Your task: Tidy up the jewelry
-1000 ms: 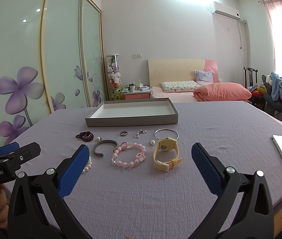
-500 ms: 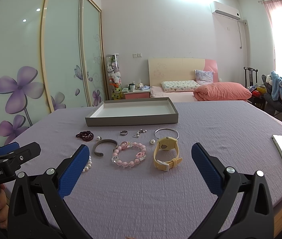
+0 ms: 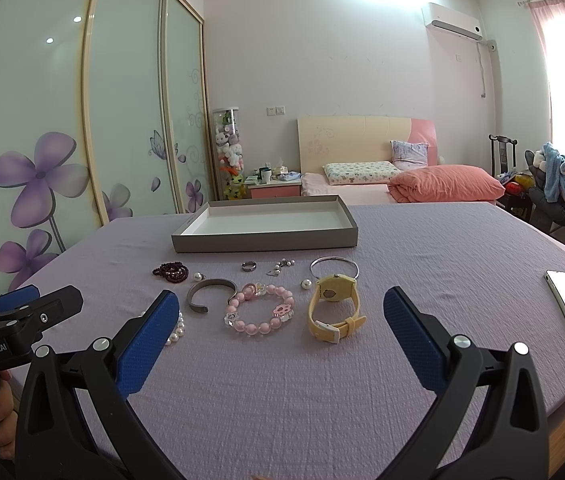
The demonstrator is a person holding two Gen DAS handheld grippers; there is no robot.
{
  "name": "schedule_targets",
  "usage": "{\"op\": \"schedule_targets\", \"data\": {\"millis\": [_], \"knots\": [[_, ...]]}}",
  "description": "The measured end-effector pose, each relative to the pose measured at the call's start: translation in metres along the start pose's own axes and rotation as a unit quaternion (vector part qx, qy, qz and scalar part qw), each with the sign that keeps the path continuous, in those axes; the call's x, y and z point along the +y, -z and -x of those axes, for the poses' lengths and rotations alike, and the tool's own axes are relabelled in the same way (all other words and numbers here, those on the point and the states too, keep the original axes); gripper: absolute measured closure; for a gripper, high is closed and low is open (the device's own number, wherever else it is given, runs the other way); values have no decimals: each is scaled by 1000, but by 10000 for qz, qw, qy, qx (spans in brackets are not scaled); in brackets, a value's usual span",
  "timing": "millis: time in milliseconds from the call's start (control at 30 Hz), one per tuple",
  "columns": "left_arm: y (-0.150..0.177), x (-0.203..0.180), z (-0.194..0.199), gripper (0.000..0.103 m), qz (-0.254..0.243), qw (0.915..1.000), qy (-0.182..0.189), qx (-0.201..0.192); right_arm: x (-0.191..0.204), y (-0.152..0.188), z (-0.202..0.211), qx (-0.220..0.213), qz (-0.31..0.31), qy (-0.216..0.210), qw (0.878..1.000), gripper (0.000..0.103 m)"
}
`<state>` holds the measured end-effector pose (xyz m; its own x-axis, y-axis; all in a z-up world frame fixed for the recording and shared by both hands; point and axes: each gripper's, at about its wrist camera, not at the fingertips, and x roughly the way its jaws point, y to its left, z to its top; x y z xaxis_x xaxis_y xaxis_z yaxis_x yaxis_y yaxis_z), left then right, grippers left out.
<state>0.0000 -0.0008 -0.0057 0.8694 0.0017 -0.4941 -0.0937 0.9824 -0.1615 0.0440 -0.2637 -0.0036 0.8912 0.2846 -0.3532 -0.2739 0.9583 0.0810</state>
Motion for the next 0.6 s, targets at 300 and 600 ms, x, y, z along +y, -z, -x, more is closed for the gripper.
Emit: {"op": "schedule_targets", "data": {"millis": [300,600], "knots": [[0,0,0,2,2,10000,0,4,-1,-1,-1,4,1,3,10000,1],[8,3,-16,2,-9,9999,-28,127,2,14,-12,78,5,50,10000,1]]}}
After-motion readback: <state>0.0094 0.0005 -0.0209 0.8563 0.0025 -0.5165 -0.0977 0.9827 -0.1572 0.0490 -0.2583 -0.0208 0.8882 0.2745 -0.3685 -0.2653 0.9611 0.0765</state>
